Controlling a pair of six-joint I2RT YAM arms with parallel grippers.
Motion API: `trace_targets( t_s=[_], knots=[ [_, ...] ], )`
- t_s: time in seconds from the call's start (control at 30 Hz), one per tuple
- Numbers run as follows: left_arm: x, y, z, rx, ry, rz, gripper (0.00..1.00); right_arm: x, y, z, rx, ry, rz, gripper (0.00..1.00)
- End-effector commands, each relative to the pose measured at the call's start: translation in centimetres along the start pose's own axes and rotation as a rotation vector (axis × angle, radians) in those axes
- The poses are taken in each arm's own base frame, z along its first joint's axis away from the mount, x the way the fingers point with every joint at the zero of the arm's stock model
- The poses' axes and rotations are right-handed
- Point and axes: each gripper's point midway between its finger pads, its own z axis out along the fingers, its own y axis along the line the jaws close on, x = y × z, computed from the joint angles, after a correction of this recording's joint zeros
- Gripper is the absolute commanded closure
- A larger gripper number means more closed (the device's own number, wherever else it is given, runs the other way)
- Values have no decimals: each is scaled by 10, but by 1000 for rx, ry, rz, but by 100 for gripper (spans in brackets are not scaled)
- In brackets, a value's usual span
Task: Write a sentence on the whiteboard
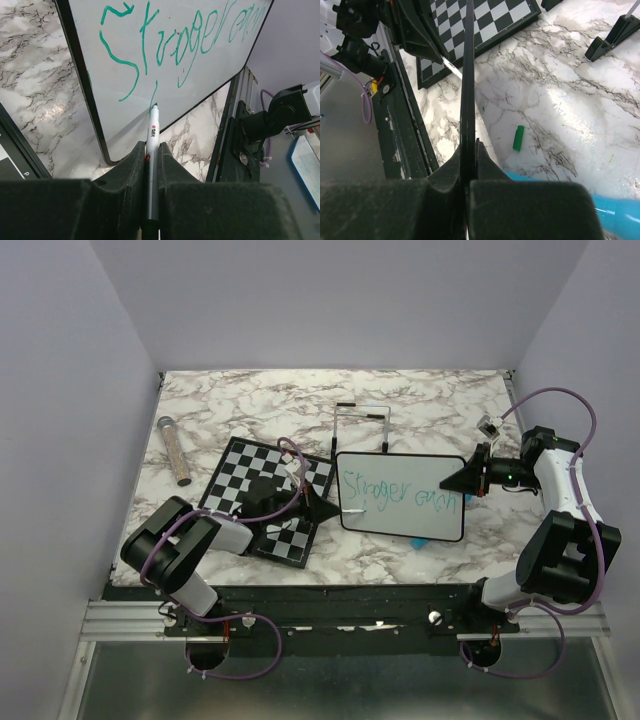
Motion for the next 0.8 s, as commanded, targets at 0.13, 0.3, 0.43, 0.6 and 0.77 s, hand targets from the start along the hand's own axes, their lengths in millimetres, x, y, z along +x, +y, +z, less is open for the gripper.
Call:
trace_targets(
  t_s=[0.13, 0.3, 0.43, 0.6, 0.77],
  knots=[
    [-7, 11, -7, -43, -32, 29, 100, -9, 3, -1, -11, -31, -33, 99],
    [-6, 14, -10, -55, -27, 28, 100, -9, 3, -1, -10, -29, -35, 100],
    [2, 18, -13, -71, -5, 20, 100, -9, 3, -1, -11, -29, -33, 100],
    [11, 20, -18, -85, 18, 8, 100, -10, 3, -1, -12, -32, -35, 100],
    [18, 19, -19, -72, 43, 0, 100, -10, 3, -1, -12, -32, -36, 99]
  ],
)
